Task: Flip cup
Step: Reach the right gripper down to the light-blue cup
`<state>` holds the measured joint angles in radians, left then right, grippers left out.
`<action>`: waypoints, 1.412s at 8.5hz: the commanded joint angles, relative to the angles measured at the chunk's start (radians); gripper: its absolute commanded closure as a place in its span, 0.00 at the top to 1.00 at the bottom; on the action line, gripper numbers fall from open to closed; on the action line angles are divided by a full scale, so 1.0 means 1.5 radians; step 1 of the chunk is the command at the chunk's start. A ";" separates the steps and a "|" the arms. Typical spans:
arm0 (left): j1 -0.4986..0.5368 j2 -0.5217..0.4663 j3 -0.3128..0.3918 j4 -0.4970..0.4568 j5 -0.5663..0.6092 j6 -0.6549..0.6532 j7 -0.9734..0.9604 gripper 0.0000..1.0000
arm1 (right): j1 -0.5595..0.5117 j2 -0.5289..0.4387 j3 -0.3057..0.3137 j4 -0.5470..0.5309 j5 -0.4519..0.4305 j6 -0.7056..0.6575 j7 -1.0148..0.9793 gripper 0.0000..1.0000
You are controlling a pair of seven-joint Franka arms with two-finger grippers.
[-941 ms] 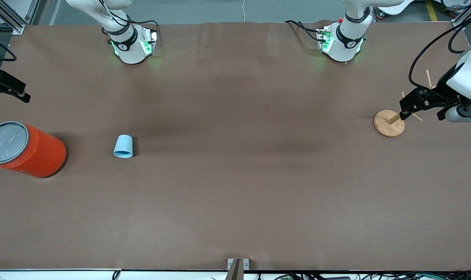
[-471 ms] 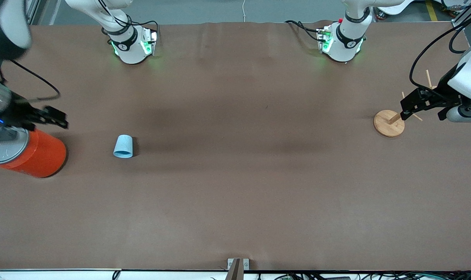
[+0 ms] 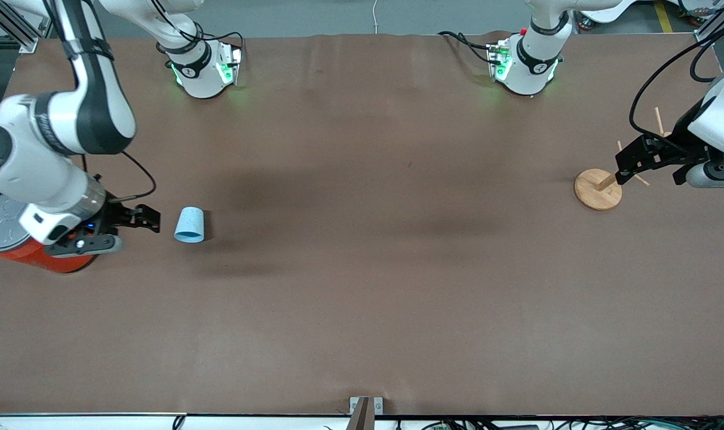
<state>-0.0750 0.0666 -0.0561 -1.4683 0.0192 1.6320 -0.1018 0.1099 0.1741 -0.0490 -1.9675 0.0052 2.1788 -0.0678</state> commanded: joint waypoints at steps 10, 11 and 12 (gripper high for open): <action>0.004 -0.003 0.001 0.001 -0.008 -0.011 0.010 1.00 | 0.000 0.053 -0.002 -0.270 -0.001 0.331 -0.068 1.00; 0.004 -0.003 0.001 0.001 -0.007 -0.011 0.010 1.00 | -0.001 0.074 -0.002 -0.271 -0.001 0.362 -0.068 1.00; 0.004 -0.003 0.001 0.001 -0.008 -0.011 0.010 1.00 | -0.003 0.086 -0.002 -0.270 -0.001 0.381 -0.077 1.00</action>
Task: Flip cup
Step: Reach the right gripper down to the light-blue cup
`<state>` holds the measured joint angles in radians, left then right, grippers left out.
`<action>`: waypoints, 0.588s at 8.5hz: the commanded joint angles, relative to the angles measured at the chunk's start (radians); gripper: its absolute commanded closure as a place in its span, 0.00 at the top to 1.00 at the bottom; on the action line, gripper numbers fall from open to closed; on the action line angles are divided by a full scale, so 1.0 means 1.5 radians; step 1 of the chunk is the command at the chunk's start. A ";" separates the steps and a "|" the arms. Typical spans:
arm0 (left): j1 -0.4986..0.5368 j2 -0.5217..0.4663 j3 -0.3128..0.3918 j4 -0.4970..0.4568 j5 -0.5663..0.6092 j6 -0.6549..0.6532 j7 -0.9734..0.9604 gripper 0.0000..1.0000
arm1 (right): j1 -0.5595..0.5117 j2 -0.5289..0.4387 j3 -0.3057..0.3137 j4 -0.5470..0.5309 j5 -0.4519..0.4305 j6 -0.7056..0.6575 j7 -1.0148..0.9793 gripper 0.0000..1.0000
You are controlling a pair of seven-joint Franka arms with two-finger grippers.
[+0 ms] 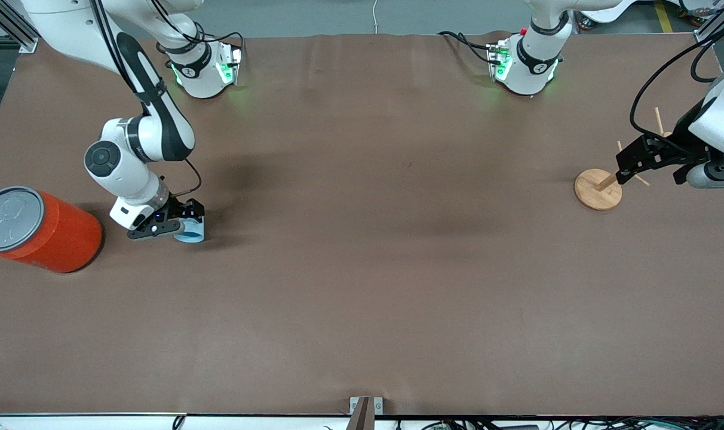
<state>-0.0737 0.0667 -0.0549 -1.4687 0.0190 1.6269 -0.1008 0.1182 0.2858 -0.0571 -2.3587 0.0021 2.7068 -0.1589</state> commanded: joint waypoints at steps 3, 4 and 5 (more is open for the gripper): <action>0.004 -0.004 0.000 0.001 -0.008 -0.008 0.009 1.00 | -0.014 0.046 0.003 -0.007 0.001 0.067 -0.020 0.99; 0.004 -0.004 0.000 0.003 -0.008 -0.005 0.011 1.00 | -0.014 0.045 0.003 -0.004 0.001 0.063 -0.017 0.82; -0.005 -0.002 -0.002 0.003 0.009 -0.005 0.010 1.00 | -0.014 0.045 0.003 -0.002 0.001 0.061 -0.012 0.61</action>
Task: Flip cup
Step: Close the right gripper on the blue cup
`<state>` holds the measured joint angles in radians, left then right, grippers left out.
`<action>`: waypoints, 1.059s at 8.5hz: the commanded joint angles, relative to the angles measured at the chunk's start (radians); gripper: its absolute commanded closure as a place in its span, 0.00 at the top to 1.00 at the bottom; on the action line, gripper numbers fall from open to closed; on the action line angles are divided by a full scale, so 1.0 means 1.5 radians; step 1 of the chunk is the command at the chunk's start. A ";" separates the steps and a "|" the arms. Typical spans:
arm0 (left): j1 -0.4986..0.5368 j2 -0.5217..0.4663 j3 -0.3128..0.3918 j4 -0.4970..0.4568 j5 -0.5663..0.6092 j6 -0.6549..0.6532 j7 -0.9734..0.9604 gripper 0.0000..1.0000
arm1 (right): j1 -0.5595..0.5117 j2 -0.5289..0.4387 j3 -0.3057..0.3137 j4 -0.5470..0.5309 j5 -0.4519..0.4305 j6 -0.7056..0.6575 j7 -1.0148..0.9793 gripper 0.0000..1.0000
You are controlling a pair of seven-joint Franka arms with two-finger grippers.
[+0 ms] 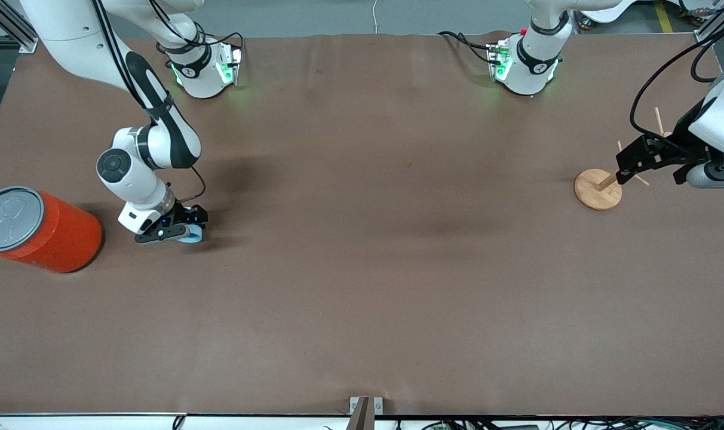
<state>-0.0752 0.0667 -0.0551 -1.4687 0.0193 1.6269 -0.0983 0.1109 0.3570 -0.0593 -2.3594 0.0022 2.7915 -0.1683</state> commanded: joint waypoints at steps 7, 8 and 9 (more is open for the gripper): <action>-0.001 -0.003 -0.009 0.003 0.020 -0.020 0.003 1.00 | 0.015 -0.030 0.051 0.228 0.010 -0.376 0.002 0.42; 0.002 -0.003 -0.009 0.002 0.020 -0.021 0.007 1.00 | 0.030 -0.026 0.070 0.297 0.010 -0.438 0.020 0.42; 0.002 -0.002 -0.009 0.000 0.020 -0.021 0.006 1.00 | 0.060 -0.024 0.081 0.361 0.010 -0.486 0.041 0.42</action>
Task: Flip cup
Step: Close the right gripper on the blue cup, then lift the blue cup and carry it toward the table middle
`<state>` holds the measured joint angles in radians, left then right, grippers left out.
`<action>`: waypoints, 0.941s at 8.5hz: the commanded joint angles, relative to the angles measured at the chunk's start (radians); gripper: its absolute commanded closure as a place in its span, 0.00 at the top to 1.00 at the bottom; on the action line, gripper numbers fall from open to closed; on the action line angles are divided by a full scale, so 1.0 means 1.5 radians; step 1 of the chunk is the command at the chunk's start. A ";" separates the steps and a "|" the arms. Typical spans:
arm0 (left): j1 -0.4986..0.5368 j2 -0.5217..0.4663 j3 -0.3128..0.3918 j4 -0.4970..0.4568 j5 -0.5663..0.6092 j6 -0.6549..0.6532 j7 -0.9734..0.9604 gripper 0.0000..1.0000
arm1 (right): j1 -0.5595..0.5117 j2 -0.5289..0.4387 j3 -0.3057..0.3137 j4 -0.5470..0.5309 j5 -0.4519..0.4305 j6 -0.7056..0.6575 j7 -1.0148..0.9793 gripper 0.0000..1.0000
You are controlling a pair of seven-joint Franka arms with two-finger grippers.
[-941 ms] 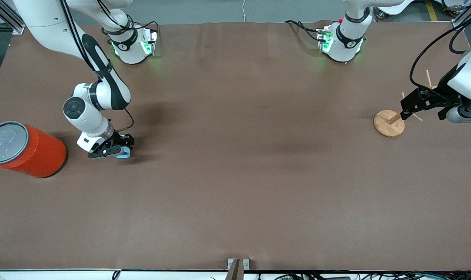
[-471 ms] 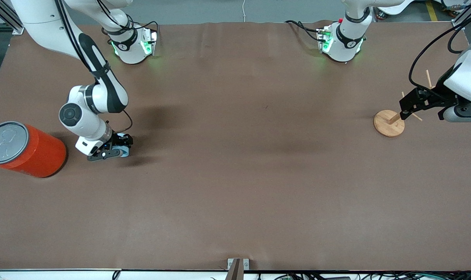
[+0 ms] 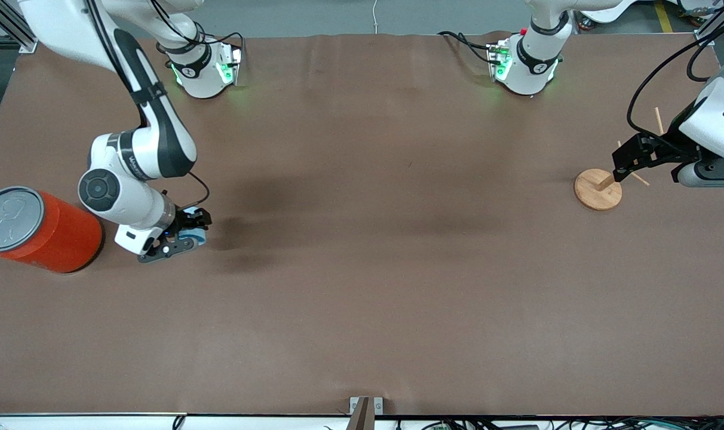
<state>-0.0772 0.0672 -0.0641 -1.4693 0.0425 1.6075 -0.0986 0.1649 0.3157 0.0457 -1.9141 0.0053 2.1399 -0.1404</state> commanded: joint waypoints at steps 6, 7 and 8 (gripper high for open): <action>0.004 0.003 -0.003 0.001 0.004 -0.008 0.009 1.00 | 0.283 0.199 0.013 0.311 -0.003 -0.049 0.389 0.42; 0.005 0.004 -0.003 0.001 0.004 -0.008 0.010 1.00 | 0.310 0.228 0.012 0.344 -0.005 -0.047 0.416 0.42; 0.005 0.003 -0.003 0.001 0.004 -0.008 0.011 1.00 | 0.331 0.245 0.011 0.352 -0.006 -0.023 0.422 0.42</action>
<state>-0.0757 0.0771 -0.0636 -1.4722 0.0425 1.6067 -0.0981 0.6387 0.6315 0.0723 -1.4563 0.0050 2.1010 0.4661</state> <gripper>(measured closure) 0.000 0.295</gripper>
